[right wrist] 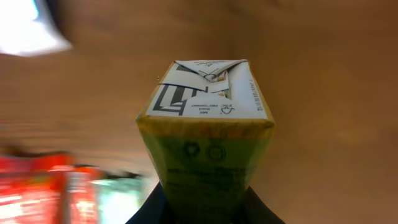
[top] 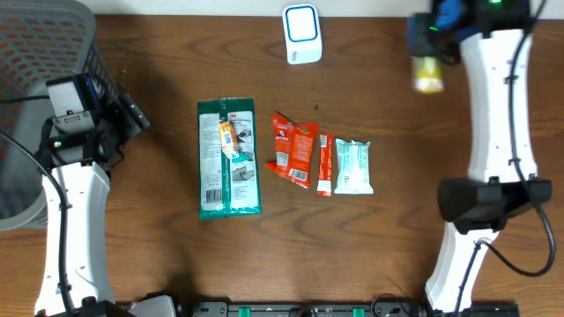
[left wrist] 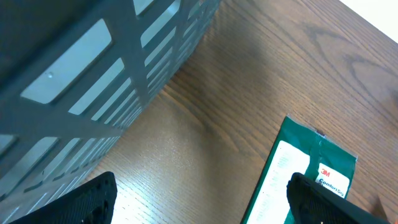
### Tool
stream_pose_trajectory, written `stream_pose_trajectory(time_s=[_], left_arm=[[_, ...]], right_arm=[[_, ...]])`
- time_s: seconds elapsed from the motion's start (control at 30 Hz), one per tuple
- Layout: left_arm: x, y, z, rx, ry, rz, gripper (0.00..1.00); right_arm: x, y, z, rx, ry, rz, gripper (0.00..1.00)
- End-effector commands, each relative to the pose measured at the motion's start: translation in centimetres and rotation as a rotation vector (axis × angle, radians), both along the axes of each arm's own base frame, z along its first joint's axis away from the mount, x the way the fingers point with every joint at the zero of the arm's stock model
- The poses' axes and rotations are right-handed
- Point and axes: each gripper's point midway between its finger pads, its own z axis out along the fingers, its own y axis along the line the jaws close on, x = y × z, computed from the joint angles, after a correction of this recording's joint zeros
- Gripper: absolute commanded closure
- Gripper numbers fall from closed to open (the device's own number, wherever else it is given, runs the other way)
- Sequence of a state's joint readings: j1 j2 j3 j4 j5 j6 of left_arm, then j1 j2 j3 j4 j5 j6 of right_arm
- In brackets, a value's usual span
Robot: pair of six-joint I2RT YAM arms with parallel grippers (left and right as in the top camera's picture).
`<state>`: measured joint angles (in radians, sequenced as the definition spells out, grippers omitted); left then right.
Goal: Scan the item barcode
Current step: 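Carry the carton to the right edge and set it down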
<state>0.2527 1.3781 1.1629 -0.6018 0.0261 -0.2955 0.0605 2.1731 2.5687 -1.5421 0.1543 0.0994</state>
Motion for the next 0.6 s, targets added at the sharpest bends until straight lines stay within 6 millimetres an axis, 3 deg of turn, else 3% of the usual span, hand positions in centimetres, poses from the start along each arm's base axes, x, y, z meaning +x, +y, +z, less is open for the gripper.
stream_pose_trajectory(time_s=[0.0,0.23,0.57], left_arm=[[0.0,0.6,1.2,0.016,-0.028,0.024,0.12],[0.0,0.6,1.2,0.016,-0.028,0.024,0.12],[0.0,0.6,1.2,0.016,-0.028,0.024,0.12]], right_arm=[[-0.5,-6.4,-3.5,-0.138,0.123,-0.113,0.82],[-3.5,-15.1,-10.3,-0.14,0.288,-0.362,0.83],[-8.5,-23.7,-17.4,-0.192,0.4,-0.564,0.82]])
